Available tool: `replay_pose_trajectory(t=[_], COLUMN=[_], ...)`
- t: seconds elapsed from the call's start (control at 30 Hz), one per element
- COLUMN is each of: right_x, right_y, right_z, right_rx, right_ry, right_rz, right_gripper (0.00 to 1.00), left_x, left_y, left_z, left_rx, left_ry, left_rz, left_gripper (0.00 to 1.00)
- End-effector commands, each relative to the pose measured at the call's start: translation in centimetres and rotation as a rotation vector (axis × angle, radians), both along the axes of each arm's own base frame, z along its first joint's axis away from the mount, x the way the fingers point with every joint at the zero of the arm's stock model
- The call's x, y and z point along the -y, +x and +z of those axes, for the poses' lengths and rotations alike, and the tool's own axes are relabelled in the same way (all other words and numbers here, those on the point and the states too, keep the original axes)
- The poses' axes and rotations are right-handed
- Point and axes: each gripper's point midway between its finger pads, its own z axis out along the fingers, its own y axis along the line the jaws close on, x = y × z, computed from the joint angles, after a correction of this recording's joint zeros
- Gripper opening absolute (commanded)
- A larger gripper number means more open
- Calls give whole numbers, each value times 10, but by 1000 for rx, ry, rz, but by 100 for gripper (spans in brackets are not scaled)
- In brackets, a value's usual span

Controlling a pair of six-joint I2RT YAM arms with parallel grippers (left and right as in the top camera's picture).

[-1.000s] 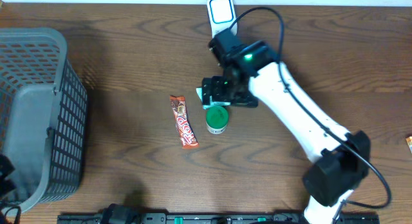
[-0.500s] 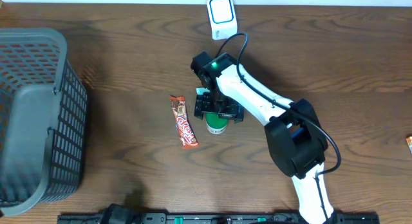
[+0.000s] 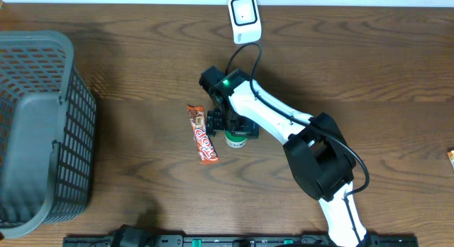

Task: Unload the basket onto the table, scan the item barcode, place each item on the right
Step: 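Reach the right gripper down over the green-lidded jar, then close the right gripper around the jar body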

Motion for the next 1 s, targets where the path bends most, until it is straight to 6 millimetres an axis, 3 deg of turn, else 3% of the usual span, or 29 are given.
replay_pose_trajectory(t=[0.0,0.17,0.27,0.43,0.57,0.73,0.87,0.97], right_x=[11,15,14,14,15,22,47,58], right_y=[-8,-11,-11,-6,3,2,8,10], right_z=[-12,-15,-15,-16,-17,-16,-12,-6], right_rx=[-19,-31,-30,-6,36,25,27,25], right_ry=[-53,-63,-65,-68,-61,-64,-194,-260], right_rz=[-37,-39,-60,-67,115,462,611,632], right_gripper=[96,85,74,70,52,55,58,80], left_x=[-3,-3,-3,-3,-3,-2,-2,-2], left_y=[-5,-5,-5,-5,-5,-4,-4,-4], left_z=[-1,-1,-1,-1,-1,-1,-1,-1], left_rx=[10,10,10,10,10,8,8,7], left_ry=[-10,-10,-10,-10,-10,-10,-10,-10], left_rz=[12,12,12,12,12,12,12,12], left_gripper=[85,85,85,85,85,85,85,85])
